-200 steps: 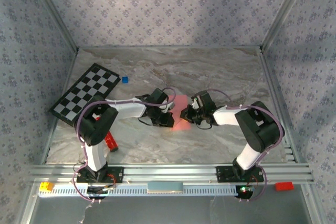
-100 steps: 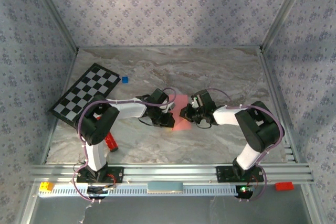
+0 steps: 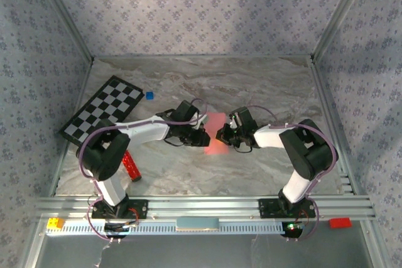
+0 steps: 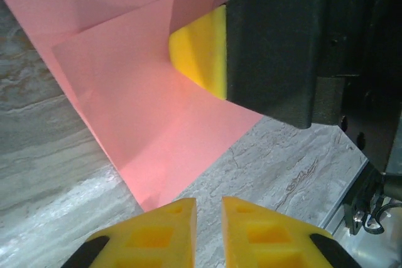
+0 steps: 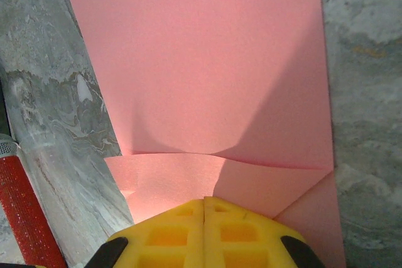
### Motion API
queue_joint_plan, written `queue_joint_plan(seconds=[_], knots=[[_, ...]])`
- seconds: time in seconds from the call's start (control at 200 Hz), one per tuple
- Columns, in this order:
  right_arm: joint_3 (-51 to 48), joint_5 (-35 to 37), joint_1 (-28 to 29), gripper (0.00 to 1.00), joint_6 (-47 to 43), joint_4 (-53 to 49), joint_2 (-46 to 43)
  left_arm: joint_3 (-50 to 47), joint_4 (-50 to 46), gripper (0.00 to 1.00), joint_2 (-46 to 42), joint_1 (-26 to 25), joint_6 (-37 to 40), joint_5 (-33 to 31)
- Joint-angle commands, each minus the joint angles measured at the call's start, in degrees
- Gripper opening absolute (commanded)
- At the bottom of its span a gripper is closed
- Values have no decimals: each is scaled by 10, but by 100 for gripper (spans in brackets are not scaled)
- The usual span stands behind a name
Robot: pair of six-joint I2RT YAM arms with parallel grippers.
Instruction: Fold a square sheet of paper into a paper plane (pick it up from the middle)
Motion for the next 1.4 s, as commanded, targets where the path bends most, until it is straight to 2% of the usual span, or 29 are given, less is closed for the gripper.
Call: queue_joint_plan(seconds=[0.0, 0.175, 0.24, 0.66, 0.974, 1.234, 1.394], knots=[[-16, 18, -6, 7, 9, -8, 2, -14, -9, 14, -9, 7, -15, -3], [-19, -3, -4, 14, 5, 20, -21, -37, 6, 12, -33, 24, -48, -36], [-12, -6, -4, 15, -2, 11, -28, -38, 13, 11, -33, 33, -54, -22], [-14, -5, -2, 15, -8, -1, -36, -4, 42, 8, 12, 26, -42, 66], [4, -20, 2, 14, -22, -10, -19, -5, 43, 6, 33, 7, -46, 62], [31, 33, 3, 9, -30, -94, 10, -11, 48, 5, 44, 4, -45, 61], [30, 32, 4, 9, -31, -92, 23, -14, 46, 5, 50, 0, -37, 52]])
